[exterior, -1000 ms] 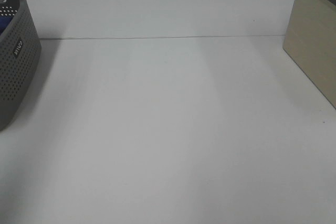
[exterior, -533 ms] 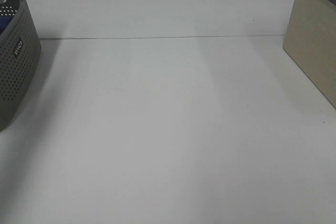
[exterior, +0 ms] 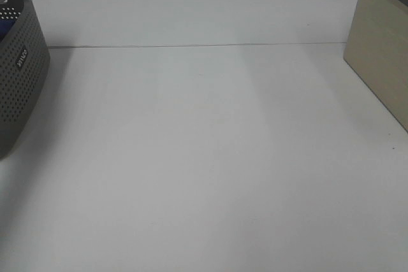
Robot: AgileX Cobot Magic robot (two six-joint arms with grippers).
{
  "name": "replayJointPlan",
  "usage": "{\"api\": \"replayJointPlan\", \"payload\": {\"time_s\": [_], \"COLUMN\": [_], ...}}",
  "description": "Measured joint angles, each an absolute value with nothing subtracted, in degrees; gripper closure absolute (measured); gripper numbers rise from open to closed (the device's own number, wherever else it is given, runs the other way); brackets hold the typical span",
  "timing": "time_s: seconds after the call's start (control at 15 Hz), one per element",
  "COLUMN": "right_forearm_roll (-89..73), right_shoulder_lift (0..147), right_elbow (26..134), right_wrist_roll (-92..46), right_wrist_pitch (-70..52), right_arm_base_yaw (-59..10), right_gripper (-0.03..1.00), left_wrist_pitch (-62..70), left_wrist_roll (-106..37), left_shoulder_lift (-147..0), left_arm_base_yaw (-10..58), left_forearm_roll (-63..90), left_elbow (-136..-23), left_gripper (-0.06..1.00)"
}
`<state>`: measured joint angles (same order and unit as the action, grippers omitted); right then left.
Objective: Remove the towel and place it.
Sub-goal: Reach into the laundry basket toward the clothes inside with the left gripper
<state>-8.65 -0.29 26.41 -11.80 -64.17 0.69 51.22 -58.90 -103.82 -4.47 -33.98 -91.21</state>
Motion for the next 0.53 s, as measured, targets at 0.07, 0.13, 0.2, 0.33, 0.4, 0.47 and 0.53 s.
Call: {"api": "replayJointPlan", "payload": {"time_s": [0.07, 0.13, 0.2, 0.33, 0.4, 0.47, 0.53], "right_forearm_roll": [-8.7, -8.7, -8.7, -8.7, -8.7, -8.7, -8.7], "right_shoulder_lift": [-0.3, -0.3, -0.3, -0.3, -0.3, -0.3, -0.3], "right_elbow": [26.4, 26.4, 26.4, 26.4, 26.4, 26.4, 26.4], "right_wrist_roll": [-11.8, -11.8, -11.8, -11.8, -11.8, -11.8, -11.8], "right_wrist_pitch": [-64.2, -64.2, -64.2, -64.2, -64.2, -64.2, -64.2], "right_arm_base_yaw": [0.7, 0.7, 0.7, 0.7, 0.7, 0.7, 0.7], "right_gripper": [0.07, 0.07, 0.07, 0.07, 0.07, 0.07, 0.07], "left_wrist_pitch": [48.1, 47.2, 47.3, 49.2, 49.8, 49.6, 48.5], "left_wrist_roll": [-58.9, -59.0, -59.0, -59.8, -61.6, -63.1, -63.9], "left_shoulder_lift": [-105.9, -107.7, -109.1, -110.8, -111.7, -112.6, -113.7], "left_arm_base_yaw": [-4.5, -4.5, -4.5, -4.5, -4.5, -4.5, -4.5], "left_forearm_roll": [-34.0, -34.0, -34.0, -34.0, -34.0, -34.0, -34.0], "left_elbow": [-91.2, -91.2, -91.2, -91.2, -91.2, -91.2, -91.2], "left_gripper": [-0.05, -0.05, -0.05, -0.05, -0.05, -0.05, -0.05]}}
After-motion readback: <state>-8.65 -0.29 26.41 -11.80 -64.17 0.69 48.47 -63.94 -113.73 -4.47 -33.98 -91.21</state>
